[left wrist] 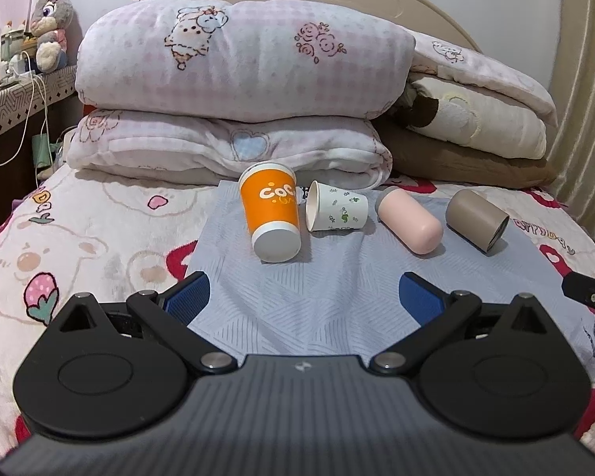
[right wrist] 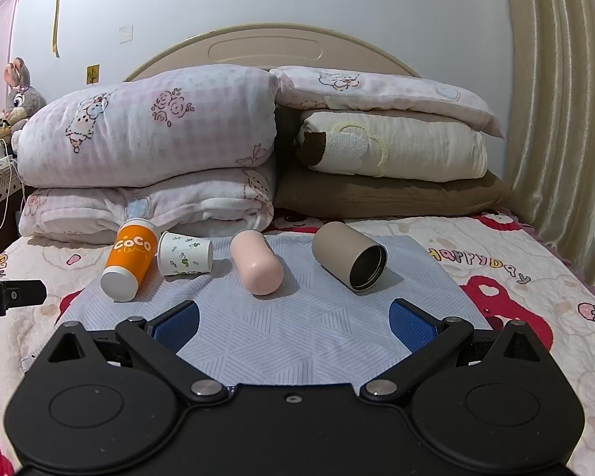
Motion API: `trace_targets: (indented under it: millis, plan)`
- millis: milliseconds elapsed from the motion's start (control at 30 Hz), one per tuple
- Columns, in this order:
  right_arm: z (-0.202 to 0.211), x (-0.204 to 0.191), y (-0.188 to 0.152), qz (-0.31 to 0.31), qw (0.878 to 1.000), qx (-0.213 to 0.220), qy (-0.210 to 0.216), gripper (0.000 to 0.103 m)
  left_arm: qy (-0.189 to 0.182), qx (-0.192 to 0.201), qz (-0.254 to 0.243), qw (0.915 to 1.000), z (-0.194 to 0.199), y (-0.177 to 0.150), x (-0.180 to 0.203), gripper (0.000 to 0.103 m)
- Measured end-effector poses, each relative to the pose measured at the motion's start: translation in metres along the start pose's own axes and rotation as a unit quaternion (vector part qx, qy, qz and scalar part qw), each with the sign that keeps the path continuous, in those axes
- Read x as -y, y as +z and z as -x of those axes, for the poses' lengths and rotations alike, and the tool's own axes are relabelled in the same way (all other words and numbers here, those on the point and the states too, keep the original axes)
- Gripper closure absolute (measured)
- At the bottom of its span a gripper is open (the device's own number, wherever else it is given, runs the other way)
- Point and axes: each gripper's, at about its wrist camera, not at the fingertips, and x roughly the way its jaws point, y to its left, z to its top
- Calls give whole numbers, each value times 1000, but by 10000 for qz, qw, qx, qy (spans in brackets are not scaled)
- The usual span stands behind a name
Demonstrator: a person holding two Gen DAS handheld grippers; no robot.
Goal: Flip cup upright
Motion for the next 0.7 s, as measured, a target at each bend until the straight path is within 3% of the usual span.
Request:
trace_targets:
  millis: [700]
  plan:
    - [-3,-2,-8,16,10000,-38,-2,0,-3,-133,82,9999,-5,-4,-3,0]
